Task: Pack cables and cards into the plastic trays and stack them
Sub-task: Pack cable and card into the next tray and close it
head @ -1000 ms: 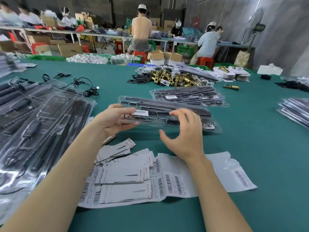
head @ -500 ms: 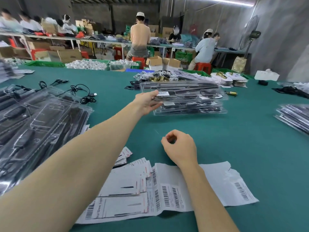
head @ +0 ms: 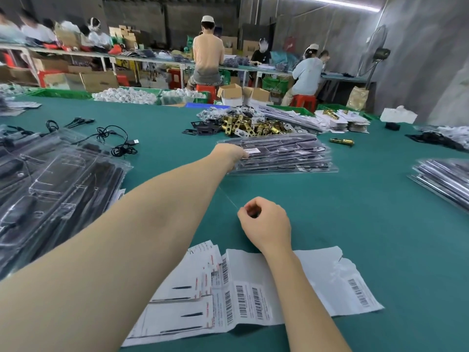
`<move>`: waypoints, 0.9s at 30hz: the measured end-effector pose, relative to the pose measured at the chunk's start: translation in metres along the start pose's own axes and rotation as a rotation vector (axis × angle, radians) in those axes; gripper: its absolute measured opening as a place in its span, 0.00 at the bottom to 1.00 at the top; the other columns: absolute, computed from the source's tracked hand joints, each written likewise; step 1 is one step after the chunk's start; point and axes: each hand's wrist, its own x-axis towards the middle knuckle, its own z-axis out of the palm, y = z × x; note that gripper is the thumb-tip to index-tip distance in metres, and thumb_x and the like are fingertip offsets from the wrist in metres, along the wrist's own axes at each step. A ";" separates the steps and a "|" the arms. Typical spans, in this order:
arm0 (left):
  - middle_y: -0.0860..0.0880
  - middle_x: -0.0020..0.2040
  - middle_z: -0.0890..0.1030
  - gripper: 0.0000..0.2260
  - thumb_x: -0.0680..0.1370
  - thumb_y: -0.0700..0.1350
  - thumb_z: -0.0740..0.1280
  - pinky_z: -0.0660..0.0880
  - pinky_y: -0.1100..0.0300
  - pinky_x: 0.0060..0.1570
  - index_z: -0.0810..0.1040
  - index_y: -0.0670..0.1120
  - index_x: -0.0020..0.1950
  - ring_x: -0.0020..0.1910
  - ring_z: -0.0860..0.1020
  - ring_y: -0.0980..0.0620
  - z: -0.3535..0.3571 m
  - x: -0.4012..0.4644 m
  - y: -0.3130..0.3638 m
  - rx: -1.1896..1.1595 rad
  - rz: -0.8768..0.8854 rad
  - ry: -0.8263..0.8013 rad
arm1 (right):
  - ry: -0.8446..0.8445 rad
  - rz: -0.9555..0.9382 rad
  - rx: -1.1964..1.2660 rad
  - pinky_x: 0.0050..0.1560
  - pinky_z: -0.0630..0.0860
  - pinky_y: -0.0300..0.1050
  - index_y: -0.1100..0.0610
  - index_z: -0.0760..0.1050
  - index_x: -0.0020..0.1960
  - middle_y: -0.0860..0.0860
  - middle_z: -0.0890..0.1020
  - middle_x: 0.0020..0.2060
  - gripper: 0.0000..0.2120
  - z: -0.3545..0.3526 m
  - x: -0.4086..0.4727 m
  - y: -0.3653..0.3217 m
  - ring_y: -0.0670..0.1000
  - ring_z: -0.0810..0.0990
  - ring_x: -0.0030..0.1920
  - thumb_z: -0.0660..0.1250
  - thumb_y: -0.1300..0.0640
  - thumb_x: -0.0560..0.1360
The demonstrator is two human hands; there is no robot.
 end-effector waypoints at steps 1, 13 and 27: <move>0.41 0.67 0.78 0.24 0.76 0.46 0.74 0.75 0.54 0.62 0.74 0.39 0.69 0.55 0.76 0.46 0.000 0.000 -0.001 0.044 0.015 0.029 | 0.000 -0.001 0.002 0.48 0.77 0.46 0.50 0.79 0.41 0.42 0.82 0.39 0.05 0.000 0.000 0.000 0.50 0.79 0.47 0.68 0.49 0.74; 0.52 0.51 0.77 0.16 0.76 0.56 0.69 0.73 0.57 0.46 0.72 0.48 0.56 0.52 0.76 0.50 -0.014 -0.087 -0.055 0.153 0.263 0.135 | -0.016 0.057 -0.017 0.44 0.74 0.44 0.50 0.79 0.41 0.42 0.82 0.38 0.06 -0.001 0.003 0.000 0.50 0.80 0.46 0.68 0.48 0.73; 0.57 0.38 0.80 0.03 0.76 0.51 0.68 0.77 0.57 0.46 0.78 0.54 0.43 0.43 0.79 0.53 -0.015 -0.149 -0.121 0.360 0.458 0.115 | -0.162 0.024 0.020 0.49 0.74 0.42 0.47 0.81 0.44 0.39 0.81 0.38 0.03 -0.018 0.014 -0.013 0.48 0.80 0.47 0.69 0.54 0.74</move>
